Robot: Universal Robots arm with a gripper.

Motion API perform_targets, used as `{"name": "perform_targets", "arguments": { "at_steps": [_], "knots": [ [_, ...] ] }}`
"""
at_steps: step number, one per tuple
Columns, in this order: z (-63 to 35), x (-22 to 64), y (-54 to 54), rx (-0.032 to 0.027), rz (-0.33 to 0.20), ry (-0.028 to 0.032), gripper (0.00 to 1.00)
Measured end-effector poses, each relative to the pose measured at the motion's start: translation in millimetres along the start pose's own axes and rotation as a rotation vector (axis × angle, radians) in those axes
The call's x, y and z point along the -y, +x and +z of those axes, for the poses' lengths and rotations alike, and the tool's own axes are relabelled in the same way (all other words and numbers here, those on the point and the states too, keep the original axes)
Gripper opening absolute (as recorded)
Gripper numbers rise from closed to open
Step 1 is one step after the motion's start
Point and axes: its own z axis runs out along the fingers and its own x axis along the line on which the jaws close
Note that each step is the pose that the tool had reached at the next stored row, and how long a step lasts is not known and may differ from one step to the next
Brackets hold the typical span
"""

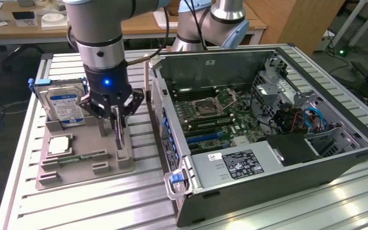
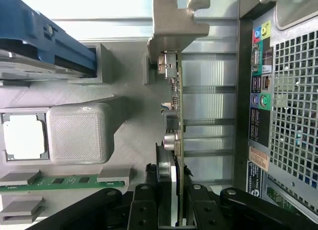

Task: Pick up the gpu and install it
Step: 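Pick up the gpu and move the gpu toward the slot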

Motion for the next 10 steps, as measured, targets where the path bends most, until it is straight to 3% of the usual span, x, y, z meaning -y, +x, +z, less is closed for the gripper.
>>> {"name": "perform_targets", "arguments": {
  "at_steps": [10],
  "knots": [
    [-20.4,0.9,-0.7,-0.0001,0.000,-0.0008,0.28]
  ]
}}
